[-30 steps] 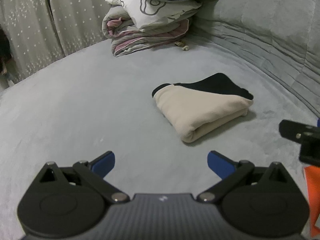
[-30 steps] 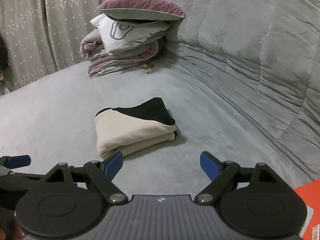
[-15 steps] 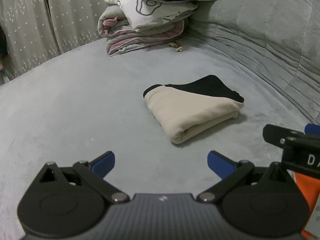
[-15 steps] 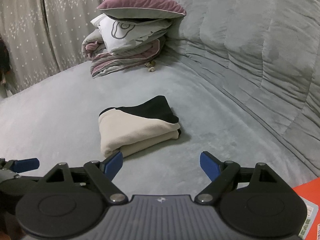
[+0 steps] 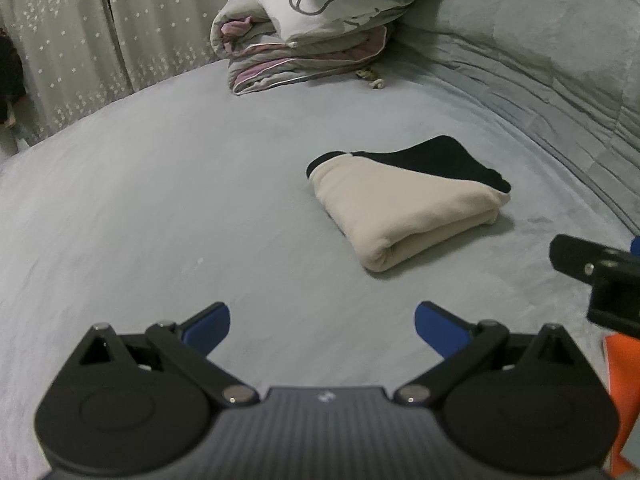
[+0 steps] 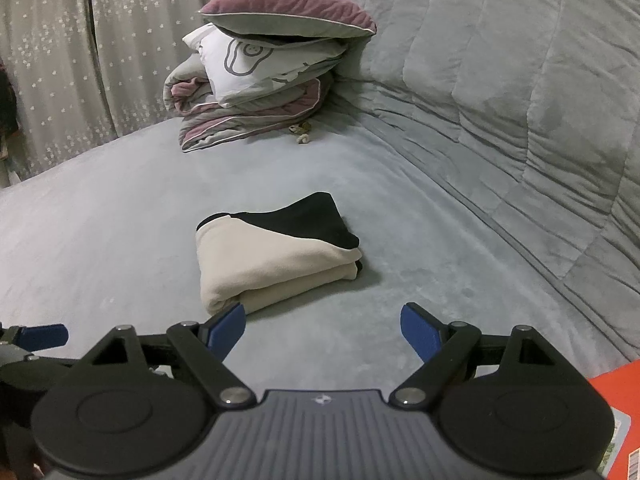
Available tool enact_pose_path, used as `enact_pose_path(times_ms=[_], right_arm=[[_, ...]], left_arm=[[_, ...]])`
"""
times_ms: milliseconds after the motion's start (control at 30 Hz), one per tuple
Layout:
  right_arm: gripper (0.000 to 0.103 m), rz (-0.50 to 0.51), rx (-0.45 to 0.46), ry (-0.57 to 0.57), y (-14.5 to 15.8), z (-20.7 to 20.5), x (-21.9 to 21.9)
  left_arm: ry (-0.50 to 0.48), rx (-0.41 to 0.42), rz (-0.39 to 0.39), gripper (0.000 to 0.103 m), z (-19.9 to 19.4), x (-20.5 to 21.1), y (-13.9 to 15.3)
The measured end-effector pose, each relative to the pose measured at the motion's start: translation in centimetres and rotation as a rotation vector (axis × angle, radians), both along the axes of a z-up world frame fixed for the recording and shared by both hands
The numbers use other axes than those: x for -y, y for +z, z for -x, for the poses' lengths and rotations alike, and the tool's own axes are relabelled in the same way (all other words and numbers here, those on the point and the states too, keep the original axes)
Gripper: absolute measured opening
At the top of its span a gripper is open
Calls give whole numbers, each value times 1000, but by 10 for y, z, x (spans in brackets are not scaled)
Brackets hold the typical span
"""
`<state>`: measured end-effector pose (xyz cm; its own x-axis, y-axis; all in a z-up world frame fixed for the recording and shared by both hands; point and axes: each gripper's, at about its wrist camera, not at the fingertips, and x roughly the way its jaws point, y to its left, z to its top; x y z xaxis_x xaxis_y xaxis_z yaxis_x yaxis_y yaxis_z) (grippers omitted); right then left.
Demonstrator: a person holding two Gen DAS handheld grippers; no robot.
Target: Fold clothes
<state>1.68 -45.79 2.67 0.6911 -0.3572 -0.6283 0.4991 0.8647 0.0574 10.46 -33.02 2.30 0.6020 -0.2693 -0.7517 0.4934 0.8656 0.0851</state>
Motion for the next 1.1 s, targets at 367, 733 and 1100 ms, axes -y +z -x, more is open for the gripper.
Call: enact_pose_path(times_ms=[367, 733, 1100], right_arm=[[92, 6, -20, -11, -1, -5, 1], [93, 0, -14, -7, -2, -3, 3], [94, -3, -21, -12, -4, -3, 6]], left_arm=[[-5, -42, -12, 103, -1, 0, -2], [-10, -47, -5, 103, 1, 1, 0], [-18, -50, -1, 103, 1, 4, 0]])
